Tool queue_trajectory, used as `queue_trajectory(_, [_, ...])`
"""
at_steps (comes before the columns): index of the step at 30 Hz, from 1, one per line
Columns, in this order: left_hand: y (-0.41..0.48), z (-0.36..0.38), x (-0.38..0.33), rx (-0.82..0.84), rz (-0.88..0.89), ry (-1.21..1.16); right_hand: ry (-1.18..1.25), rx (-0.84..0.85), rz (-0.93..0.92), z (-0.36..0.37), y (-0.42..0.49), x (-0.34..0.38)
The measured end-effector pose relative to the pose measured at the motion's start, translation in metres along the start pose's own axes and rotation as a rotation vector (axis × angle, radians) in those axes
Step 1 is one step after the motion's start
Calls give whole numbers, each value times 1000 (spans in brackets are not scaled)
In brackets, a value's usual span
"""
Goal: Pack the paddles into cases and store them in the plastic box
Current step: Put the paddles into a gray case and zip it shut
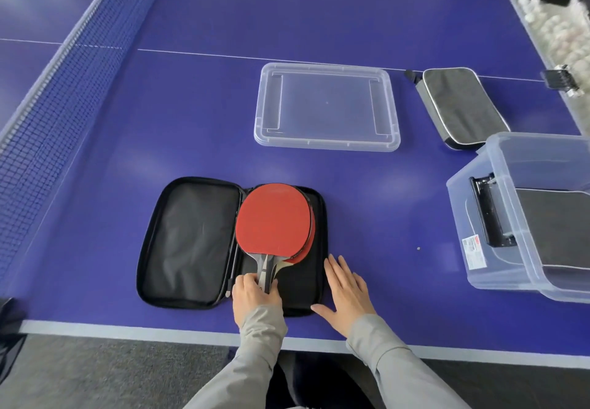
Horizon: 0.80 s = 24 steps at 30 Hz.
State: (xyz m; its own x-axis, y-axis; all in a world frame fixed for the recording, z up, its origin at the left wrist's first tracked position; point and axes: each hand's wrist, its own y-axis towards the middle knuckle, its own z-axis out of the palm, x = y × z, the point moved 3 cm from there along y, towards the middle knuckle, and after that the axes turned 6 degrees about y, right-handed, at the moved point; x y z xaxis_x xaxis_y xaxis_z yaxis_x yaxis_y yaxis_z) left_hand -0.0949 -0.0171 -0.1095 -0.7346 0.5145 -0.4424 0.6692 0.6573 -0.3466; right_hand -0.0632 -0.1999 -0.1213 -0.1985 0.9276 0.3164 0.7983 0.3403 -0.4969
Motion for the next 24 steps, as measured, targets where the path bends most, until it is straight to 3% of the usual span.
queue_trajectory(7, [1,17,-13,-36,-18,-24,-25,-18,-12,2,1,-2])
queue_trajectory(24, [-4,15,-8,104,14,32,-7,-11,24,4,-1,0])
